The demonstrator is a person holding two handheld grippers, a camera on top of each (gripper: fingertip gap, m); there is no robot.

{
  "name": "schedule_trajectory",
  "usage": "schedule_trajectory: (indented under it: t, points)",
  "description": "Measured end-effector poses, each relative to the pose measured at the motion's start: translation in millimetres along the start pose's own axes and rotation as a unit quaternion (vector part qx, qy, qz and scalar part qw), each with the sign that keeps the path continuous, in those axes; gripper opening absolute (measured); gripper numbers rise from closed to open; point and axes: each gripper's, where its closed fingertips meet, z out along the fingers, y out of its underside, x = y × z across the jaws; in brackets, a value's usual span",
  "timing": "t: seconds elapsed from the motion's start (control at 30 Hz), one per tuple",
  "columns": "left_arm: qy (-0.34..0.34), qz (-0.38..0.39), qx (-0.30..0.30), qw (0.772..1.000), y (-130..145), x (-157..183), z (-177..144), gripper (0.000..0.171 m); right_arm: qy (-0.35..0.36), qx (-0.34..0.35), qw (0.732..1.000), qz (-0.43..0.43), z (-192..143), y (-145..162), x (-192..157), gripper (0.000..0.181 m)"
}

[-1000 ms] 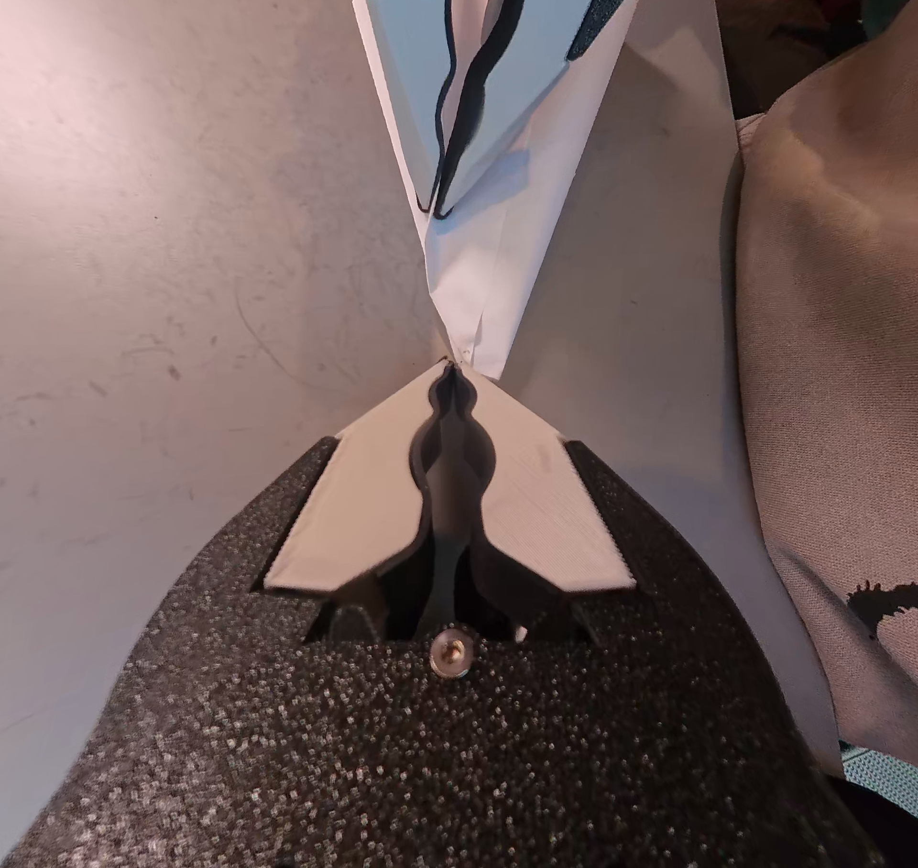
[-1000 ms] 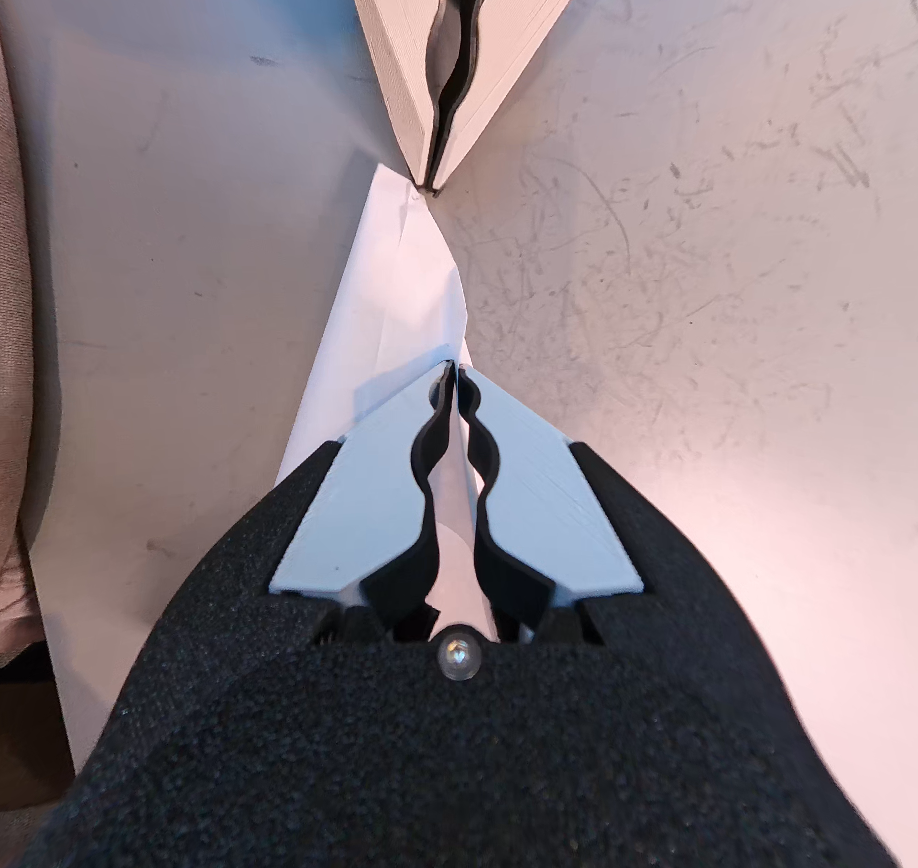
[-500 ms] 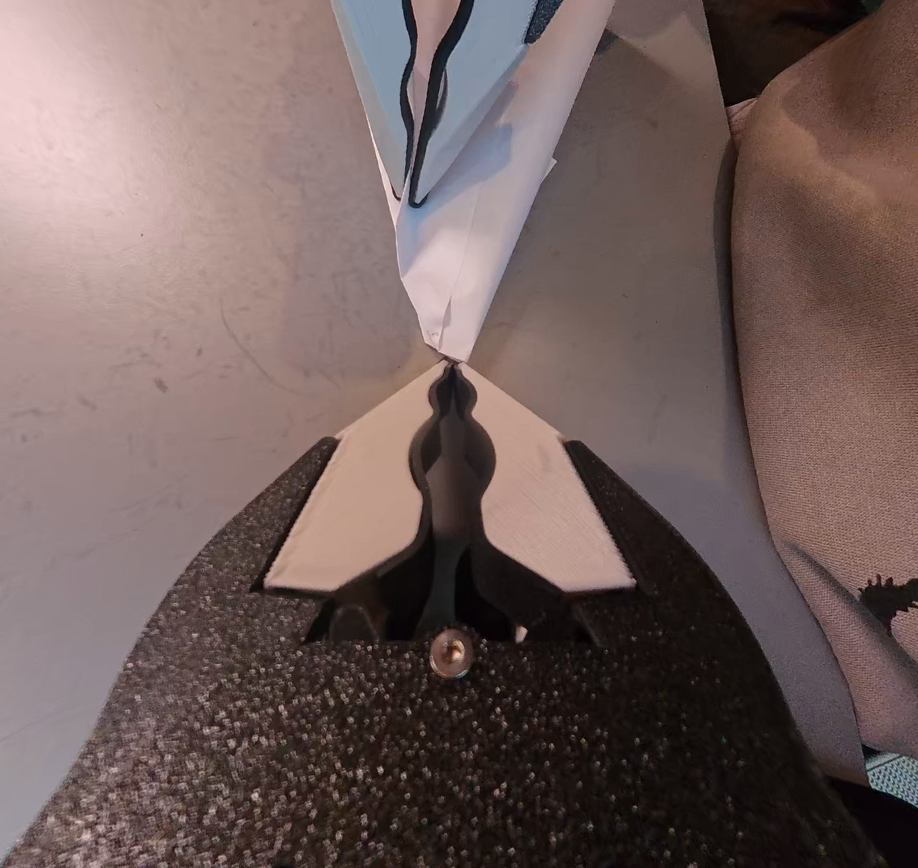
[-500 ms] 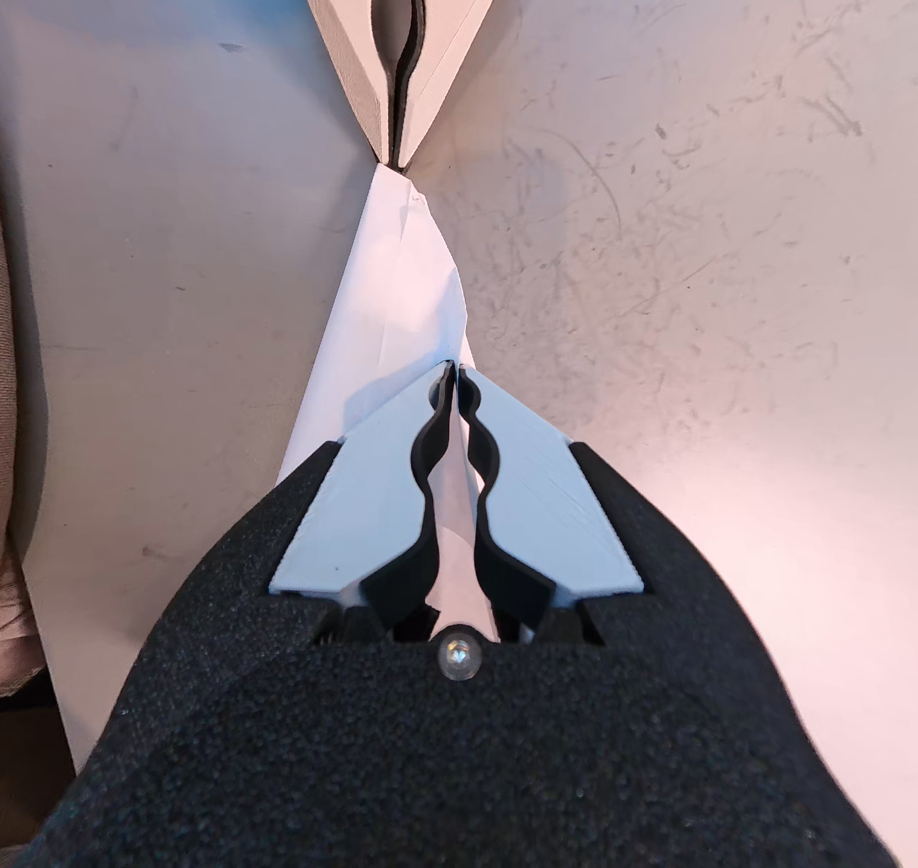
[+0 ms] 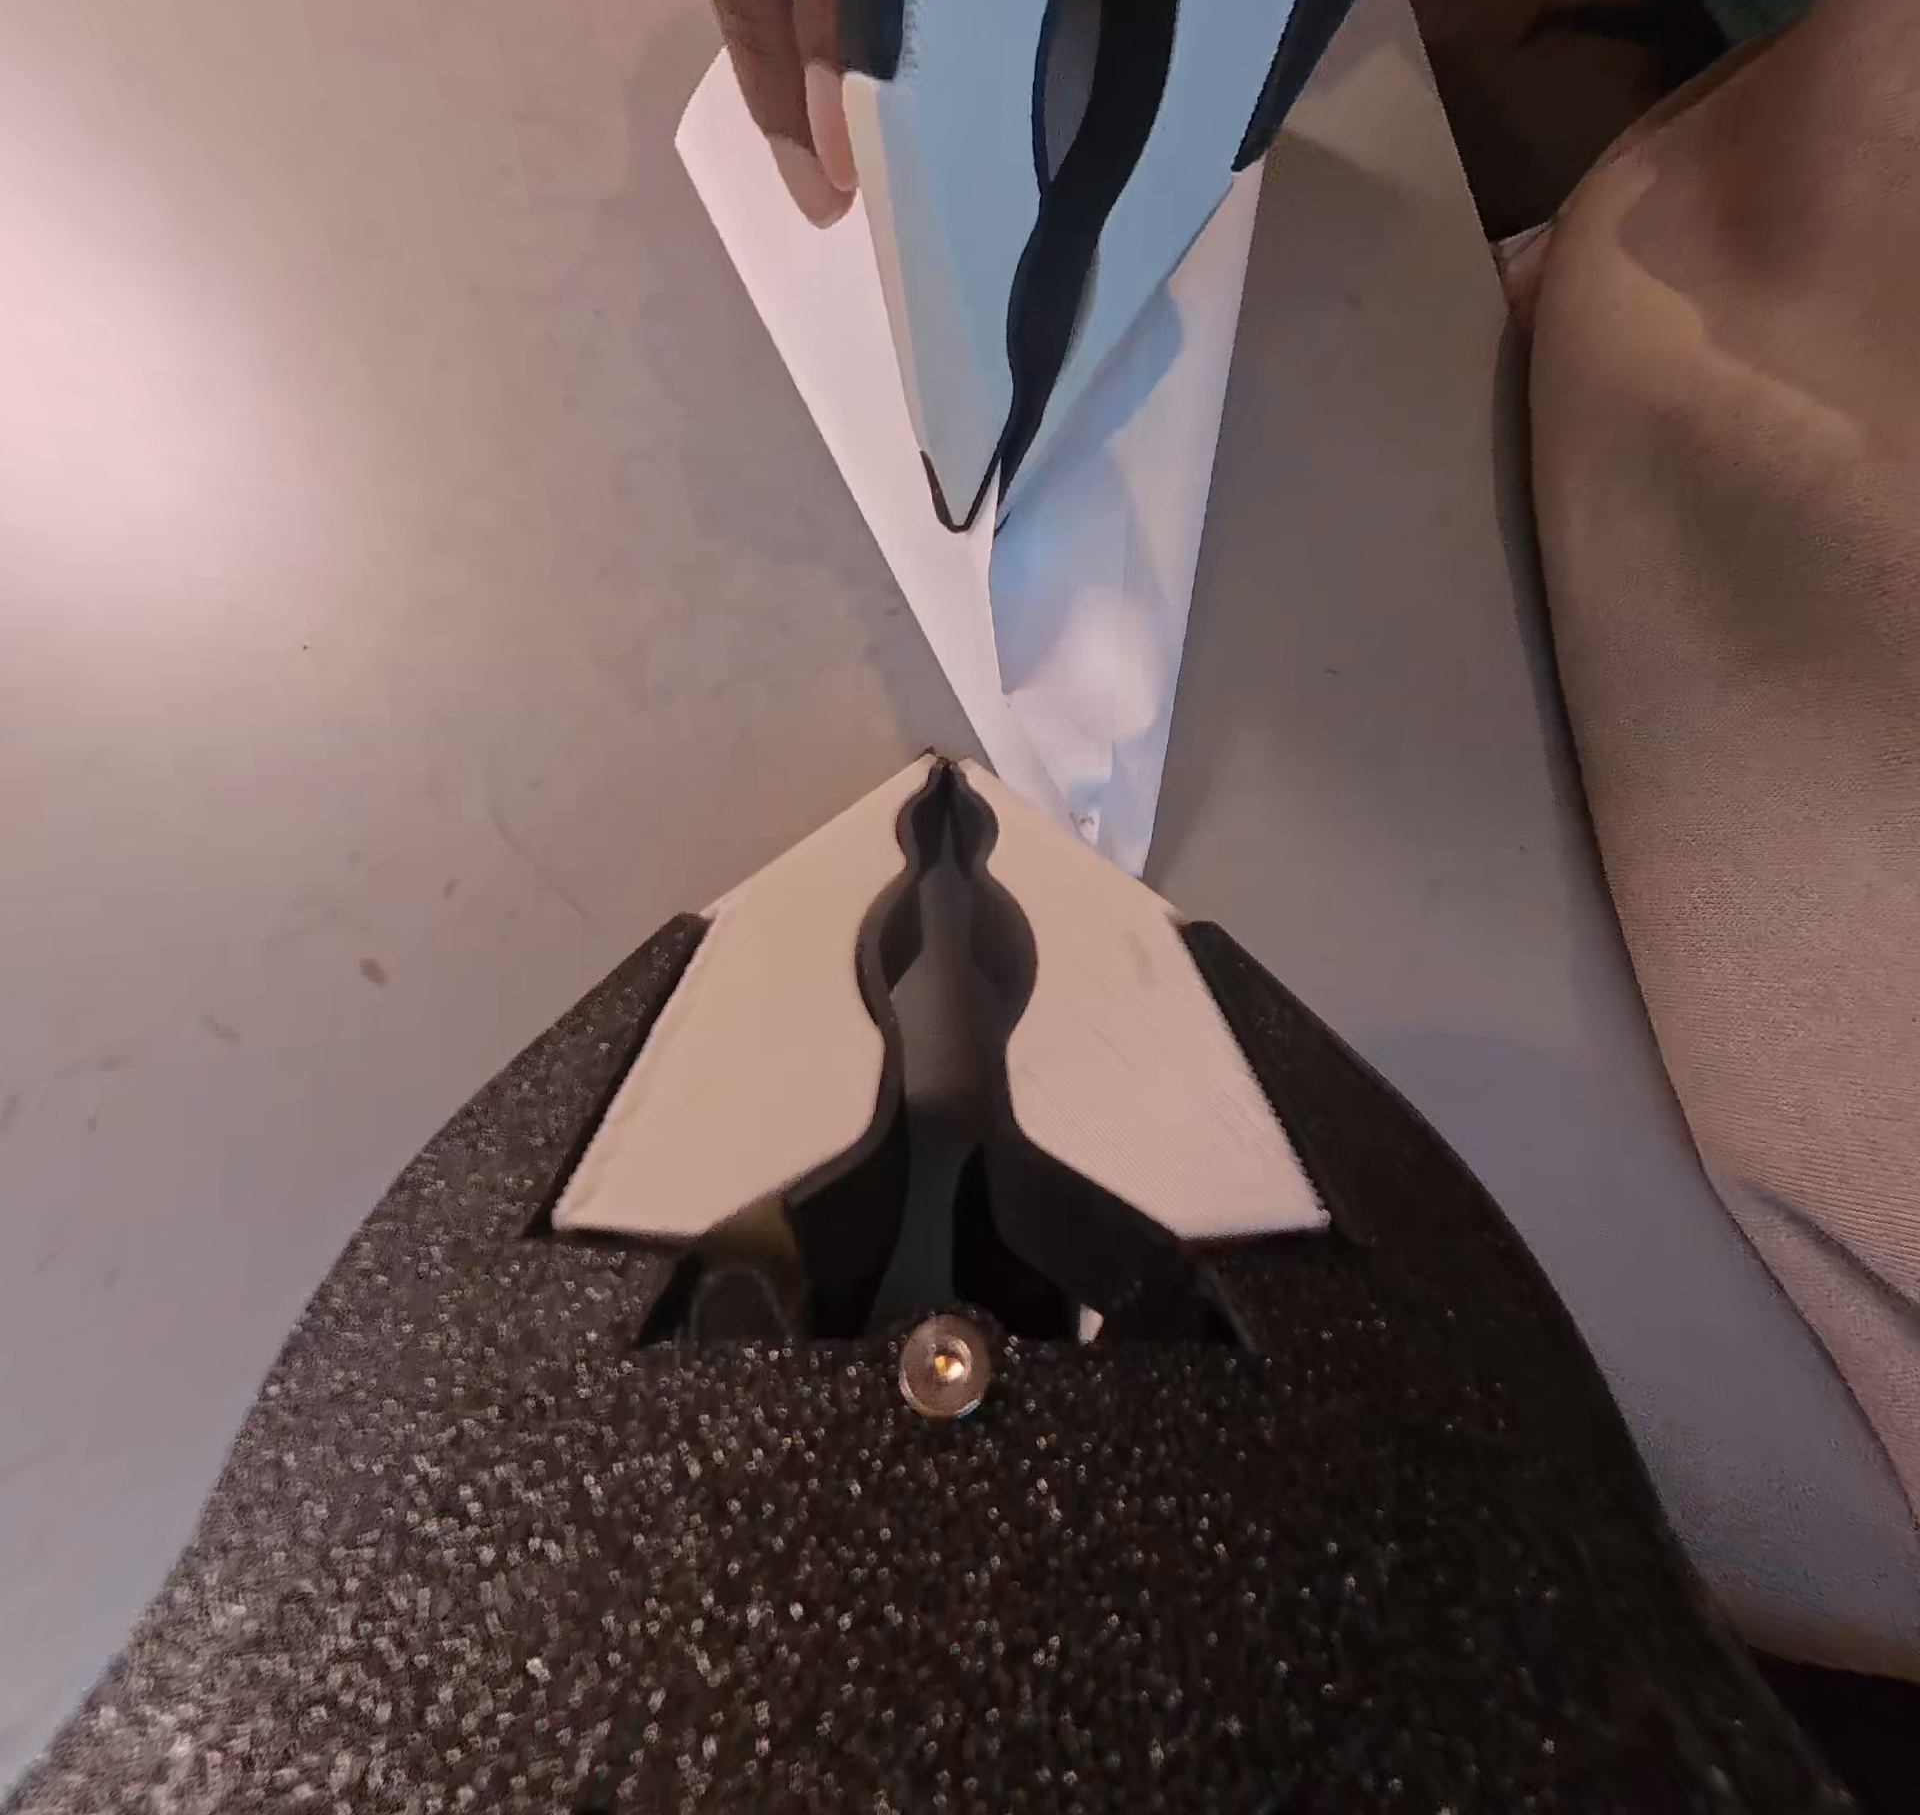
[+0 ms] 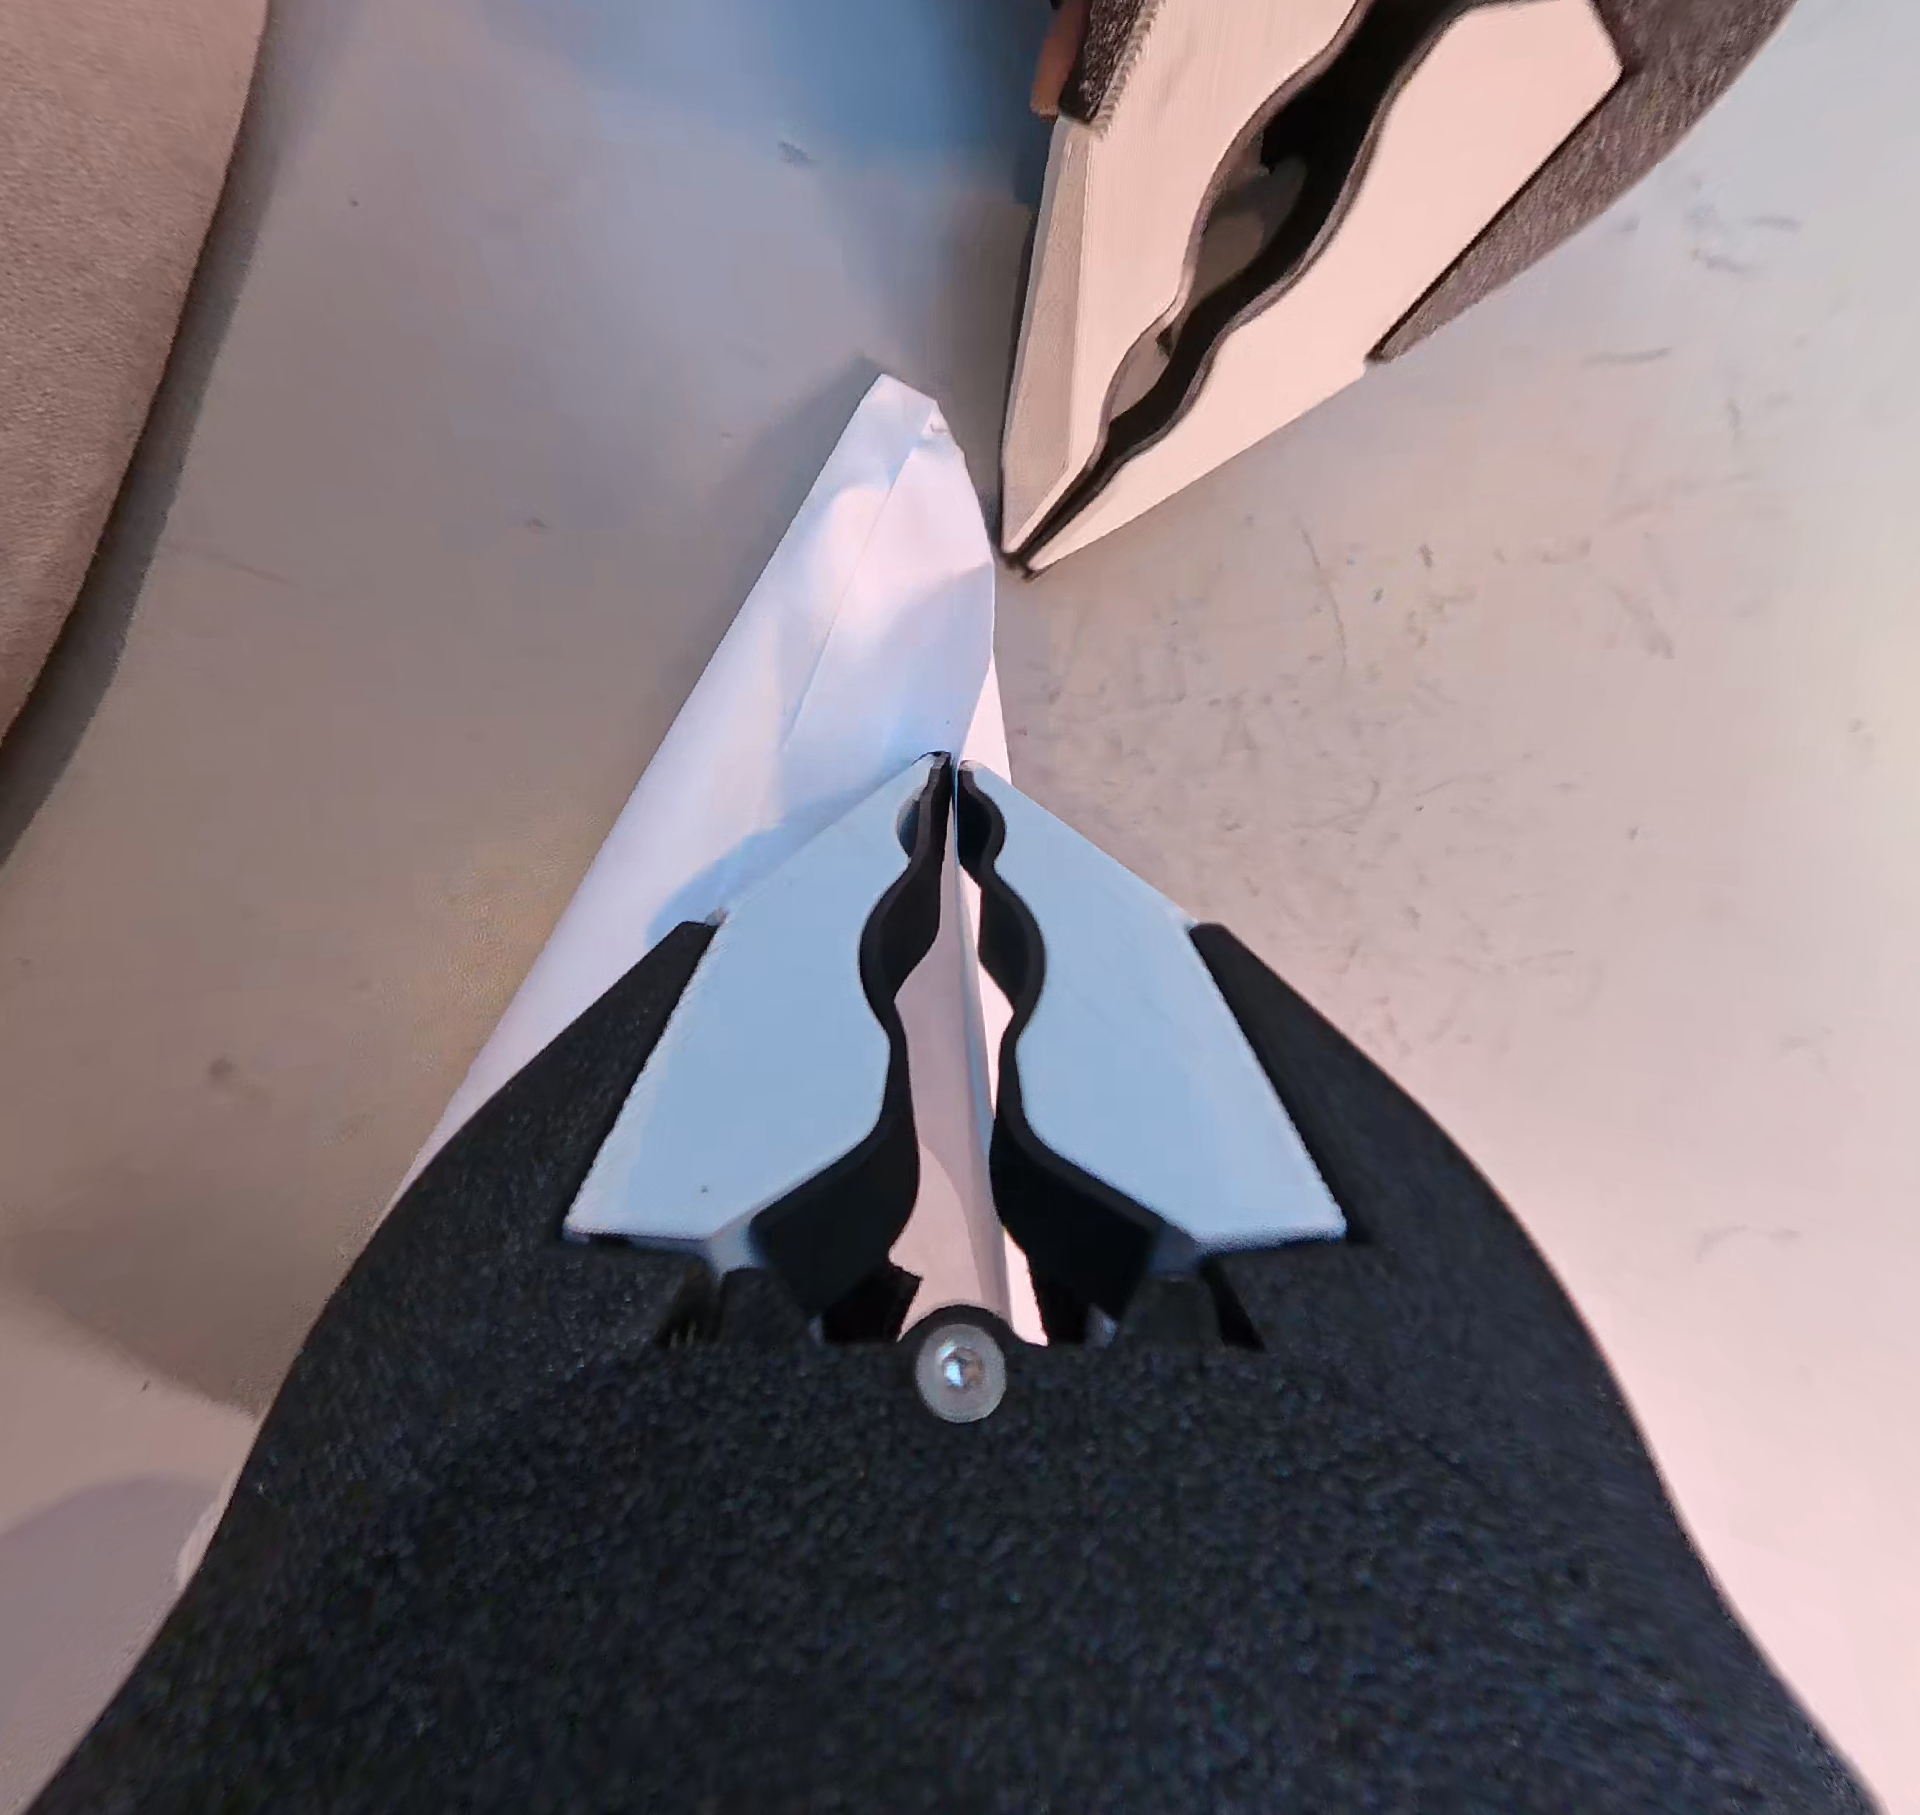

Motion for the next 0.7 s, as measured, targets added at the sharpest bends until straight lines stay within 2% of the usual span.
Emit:
schedule_trajectory:
  t: [0.1, 0.2, 0.7]
  points:
    - [0.028, 0.037, -0.01, 0.999, -1, 13, 5, 0.0, 0.004, 0.014, 1.0, -0.028, -2, -3, -4, 0.0]
    - [0.021, 0.062, -0.009, 0.998, -1, 16, 6, 0.0, 0.012, 0.011, 0.999, -0.047, -3, 0, -6, 0.0]
    - [0.0, 0.109, -0.004, 0.994, -1, 23, 9, 0.0, 0.013, -0.034, 0.999, -0.007, 0, 16, 0, 0.0]
